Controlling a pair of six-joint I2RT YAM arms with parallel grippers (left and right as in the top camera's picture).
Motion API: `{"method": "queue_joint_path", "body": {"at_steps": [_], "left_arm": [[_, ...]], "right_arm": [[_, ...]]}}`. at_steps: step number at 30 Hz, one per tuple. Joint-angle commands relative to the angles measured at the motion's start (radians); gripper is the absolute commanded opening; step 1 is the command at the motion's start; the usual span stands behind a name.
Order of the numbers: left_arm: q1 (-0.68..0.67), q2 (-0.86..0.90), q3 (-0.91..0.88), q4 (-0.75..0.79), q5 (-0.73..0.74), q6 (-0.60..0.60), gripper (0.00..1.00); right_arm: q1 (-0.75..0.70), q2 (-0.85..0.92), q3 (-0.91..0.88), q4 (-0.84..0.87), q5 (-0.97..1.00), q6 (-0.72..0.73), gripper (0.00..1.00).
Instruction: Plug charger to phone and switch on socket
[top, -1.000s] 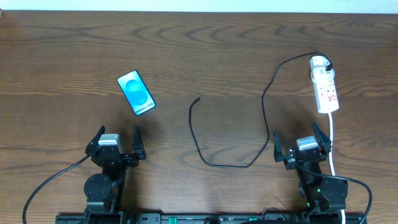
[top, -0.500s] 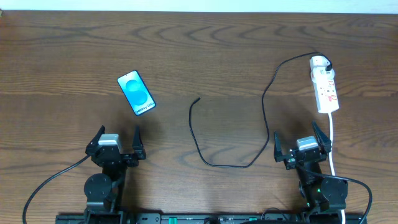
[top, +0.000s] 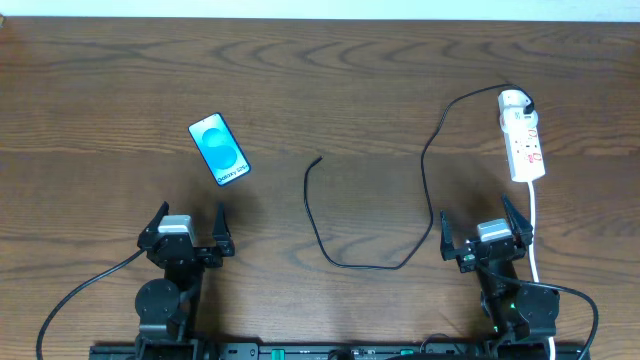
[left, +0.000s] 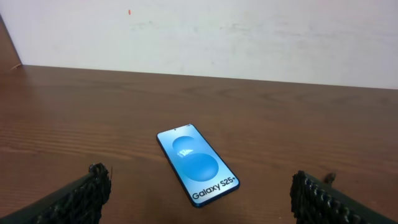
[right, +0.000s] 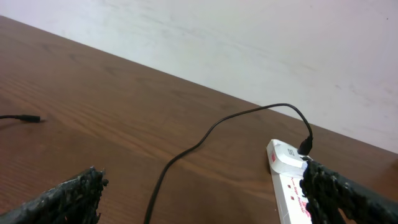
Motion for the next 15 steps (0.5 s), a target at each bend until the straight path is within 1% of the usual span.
{"method": "queue_joint_path", "body": {"at_steps": [1,8,15], "left_arm": [[0.003,-0.001,-0.029,-0.017,-0.027,0.005,0.94],[0.003,0.015,-0.01,-0.017,-0.027,0.005,0.94],[0.003,0.089,0.013,0.008,-0.027,0.005,0.94]], "right_arm": [[-0.006,-0.007,-0.002,-0.003,-0.007,0.014,0.99],[-0.006,-0.006,-0.002,-0.003,-0.007,0.014,0.99],[-0.006,-0.007,-0.002,-0.003,-0.007,0.014,0.99]]}}
